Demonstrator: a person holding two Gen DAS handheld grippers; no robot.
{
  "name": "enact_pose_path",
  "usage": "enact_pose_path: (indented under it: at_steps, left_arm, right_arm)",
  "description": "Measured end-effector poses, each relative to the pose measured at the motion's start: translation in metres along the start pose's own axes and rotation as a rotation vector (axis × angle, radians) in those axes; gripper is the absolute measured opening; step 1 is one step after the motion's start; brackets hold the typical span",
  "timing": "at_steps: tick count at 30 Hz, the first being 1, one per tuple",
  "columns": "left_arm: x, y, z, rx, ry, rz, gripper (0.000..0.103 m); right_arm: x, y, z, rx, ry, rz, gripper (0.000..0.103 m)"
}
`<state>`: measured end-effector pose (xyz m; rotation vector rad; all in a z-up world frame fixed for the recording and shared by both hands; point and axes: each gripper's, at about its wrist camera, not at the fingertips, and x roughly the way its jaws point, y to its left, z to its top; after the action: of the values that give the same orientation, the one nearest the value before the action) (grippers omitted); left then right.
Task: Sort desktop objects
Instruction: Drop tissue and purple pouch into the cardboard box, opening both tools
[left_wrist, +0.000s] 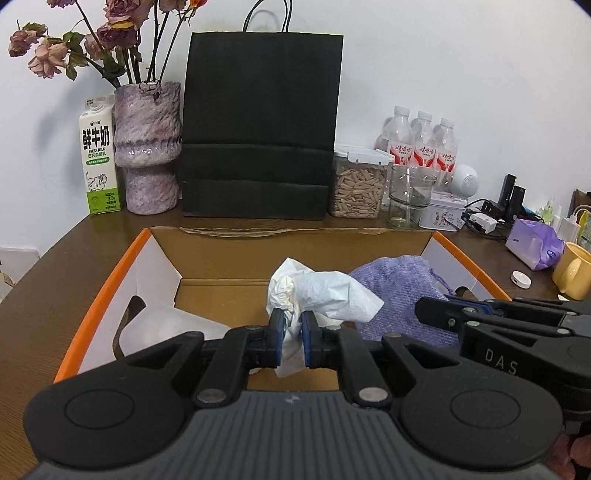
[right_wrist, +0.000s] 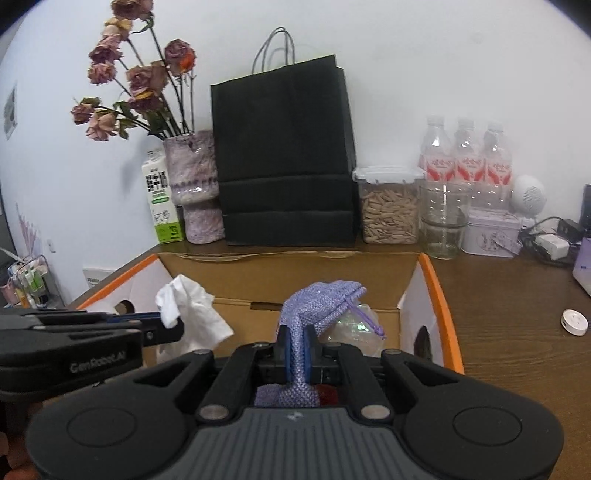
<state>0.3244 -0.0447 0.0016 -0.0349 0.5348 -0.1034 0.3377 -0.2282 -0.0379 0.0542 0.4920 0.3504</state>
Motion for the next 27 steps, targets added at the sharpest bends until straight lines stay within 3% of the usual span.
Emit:
enact_pose_path:
  at_steps: [2, 4, 5, 7, 8, 10, 12, 14, 16, 27]
  left_arm:
    - [-0.001, 0.001, 0.001, -0.006, -0.006, 0.004, 0.020]
    - [-0.005, 0.003, 0.001, -0.014, -0.021, -0.012, 0.039]
    - [-0.007, 0.003, 0.002, -0.016, -0.028, -0.015, 0.054]
    - [-0.011, 0.001, 0.003, -0.004, -0.046, 0.013, 0.061]
    - [-0.013, 0.001, 0.003, 0.003, -0.051, 0.023, 0.064]
    - [-0.015, 0.002, 0.005, -0.003, -0.065, 0.043, 0.070]
    - [-0.019, 0.003, 0.006, -0.008, -0.089, 0.080, 0.088]
    - [-0.022, 0.004, 0.007, -0.016, -0.119, 0.122, 0.103]
    - [-0.027, 0.007, 0.008, -0.025, -0.150, 0.126, 0.103]
    - [-0.033, 0.005, 0.010, -0.025, -0.163, 0.143, 0.103]
  right_arm:
    - [-0.003, 0.000, 0.000, -0.001, -0.001, -0.008, 0.010]
    - [-0.005, 0.002, 0.000, -0.001, 0.000, -0.011, 0.019]
    - [-0.006, 0.002, 0.000, -0.001, 0.002, -0.015, 0.022]
    - [-0.009, 0.002, 0.001, 0.006, 0.004, -0.016, 0.048]
    - [-0.010, 0.002, 0.002, 0.011, 0.001, -0.037, 0.052]
    - [-0.014, -0.001, 0.004, 0.021, -0.009, -0.067, 0.070]
    - [-0.018, -0.006, 0.007, 0.045, -0.020, -0.081, 0.088]
    - [-0.023, -0.009, 0.009, 0.057, -0.028, -0.095, 0.095]
    - [-0.028, -0.011, 0.011, 0.068, -0.039, -0.097, 0.103]
    - [-0.035, -0.003, 0.013, 0.039, -0.048, -0.080, 0.103]
